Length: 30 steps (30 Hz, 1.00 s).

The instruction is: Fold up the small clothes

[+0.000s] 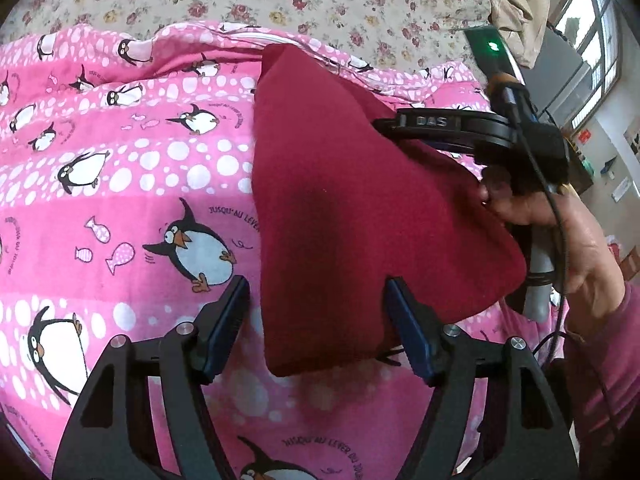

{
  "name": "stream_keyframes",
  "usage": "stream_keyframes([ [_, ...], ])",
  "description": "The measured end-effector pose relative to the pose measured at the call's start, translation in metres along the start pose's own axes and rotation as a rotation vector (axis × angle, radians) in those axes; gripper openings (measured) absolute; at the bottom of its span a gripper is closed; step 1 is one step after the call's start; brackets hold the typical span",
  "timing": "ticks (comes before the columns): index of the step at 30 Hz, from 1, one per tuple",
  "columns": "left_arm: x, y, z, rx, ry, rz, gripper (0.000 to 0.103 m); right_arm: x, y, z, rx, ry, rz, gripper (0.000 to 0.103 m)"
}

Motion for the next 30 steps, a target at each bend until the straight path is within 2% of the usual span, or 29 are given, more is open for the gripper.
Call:
stream_keyframes([
  [6,-0.004,0.002,0.000,-0.015,-0.033,-0.032,0.071,-0.006,0.008,0.026,0.009,-0.039,-0.039,0.058],
  [11,-0.003,0.002,0.000,-0.016,-0.032,-0.024,0.071,0.019,0.031,0.067,-0.032,-0.026,0.070,0.058],
  [15,-0.003,0.003,0.001,-0.020,-0.040,-0.034,0.071,0.021,0.051,0.073,-0.016,0.022,0.100,0.058],
  [18,-0.004,0.005,0.001,-0.017,-0.045,-0.043,0.071,0.019,0.068,0.062,-0.001,0.068,0.135,0.057],
  [22,-0.004,0.006,0.002,-0.024,-0.048,-0.048,0.071,0.006,0.077,0.065,-0.015,0.044,0.071,0.059],
  [30,-0.005,0.006,0.002,-0.032,-0.056,-0.053,0.071,0.018,0.095,0.102,-0.044,0.000,0.059,0.059],
])
Point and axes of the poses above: each gripper's, at about its wrist camera, not at the fingertips, and z roughly against the way its jaws point, x to its left, y to its underside, the point moved 1 cm from there along -z, roughly the way its jaws point, and after that the axes turned 4 degrees about z, right-handed, at the moved point
